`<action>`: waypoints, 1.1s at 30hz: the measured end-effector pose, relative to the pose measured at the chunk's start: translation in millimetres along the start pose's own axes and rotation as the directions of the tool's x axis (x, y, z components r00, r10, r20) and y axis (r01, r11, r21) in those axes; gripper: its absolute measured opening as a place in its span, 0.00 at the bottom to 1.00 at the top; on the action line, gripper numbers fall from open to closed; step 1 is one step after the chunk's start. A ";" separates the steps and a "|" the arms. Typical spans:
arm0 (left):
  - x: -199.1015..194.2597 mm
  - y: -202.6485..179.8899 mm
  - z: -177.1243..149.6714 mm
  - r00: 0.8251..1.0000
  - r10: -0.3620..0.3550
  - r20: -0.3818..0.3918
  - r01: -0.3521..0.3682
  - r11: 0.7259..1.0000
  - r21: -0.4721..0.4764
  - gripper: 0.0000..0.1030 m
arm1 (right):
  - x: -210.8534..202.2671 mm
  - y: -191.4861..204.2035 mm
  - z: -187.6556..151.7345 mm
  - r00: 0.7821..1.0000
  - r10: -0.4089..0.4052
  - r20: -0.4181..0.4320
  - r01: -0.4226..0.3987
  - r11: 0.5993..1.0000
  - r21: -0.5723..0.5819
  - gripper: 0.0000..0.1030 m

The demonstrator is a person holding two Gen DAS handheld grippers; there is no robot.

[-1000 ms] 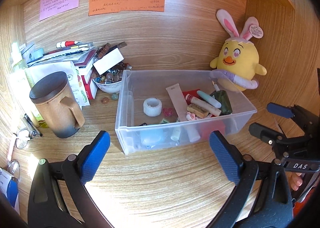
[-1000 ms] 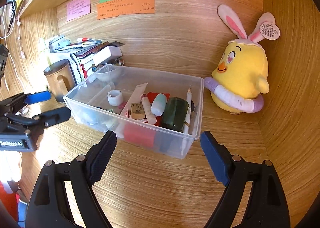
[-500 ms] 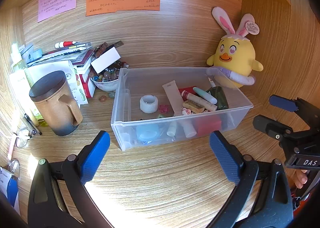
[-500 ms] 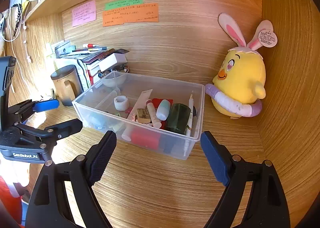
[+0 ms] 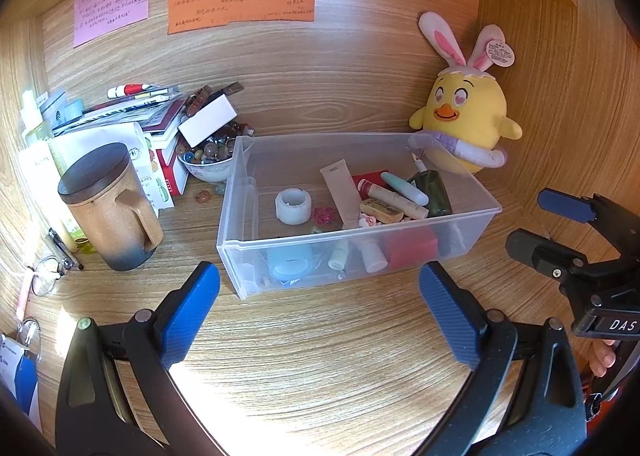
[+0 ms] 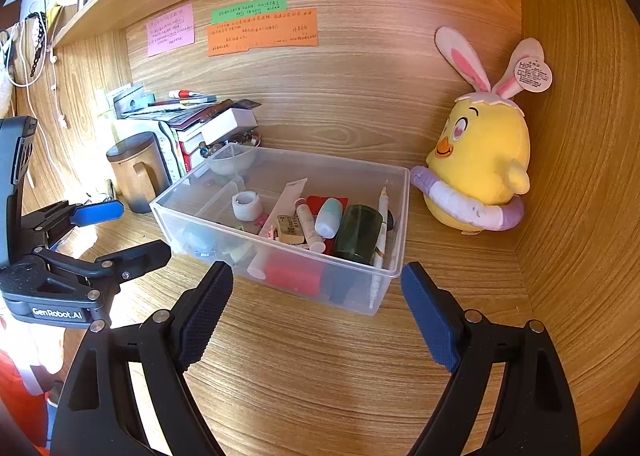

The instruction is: Organize objects

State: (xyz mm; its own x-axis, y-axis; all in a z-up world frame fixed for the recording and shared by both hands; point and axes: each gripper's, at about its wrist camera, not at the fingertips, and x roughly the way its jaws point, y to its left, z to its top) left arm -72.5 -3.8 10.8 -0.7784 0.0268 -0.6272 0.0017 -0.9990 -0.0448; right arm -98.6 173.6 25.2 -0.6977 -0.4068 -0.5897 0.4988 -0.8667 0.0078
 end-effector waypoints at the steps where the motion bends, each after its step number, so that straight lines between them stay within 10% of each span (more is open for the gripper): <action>1: -0.3 -0.6 0.2 1.000 0.000 0.001 0.000 1.000 0.000 0.98 | -0.1 0.1 -0.1 1.000 0.000 0.000 0.000 1.000 0.000 0.82; 33: -2.1 -7.4 -1.0 1.000 -0.014 0.010 0.013 1.000 0.028 0.98 | 2.2 0.0 -1.3 1.000 -0.002 -0.012 0.002 1.000 0.013 0.82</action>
State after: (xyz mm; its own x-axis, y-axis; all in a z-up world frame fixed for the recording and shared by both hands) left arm -70.3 3.6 11.7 -0.7848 0.0401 -0.6184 -0.0266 -0.9992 -0.0311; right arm -99.4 173.1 22.8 -0.6924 -0.4019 -0.5992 0.4905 -0.8712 0.0176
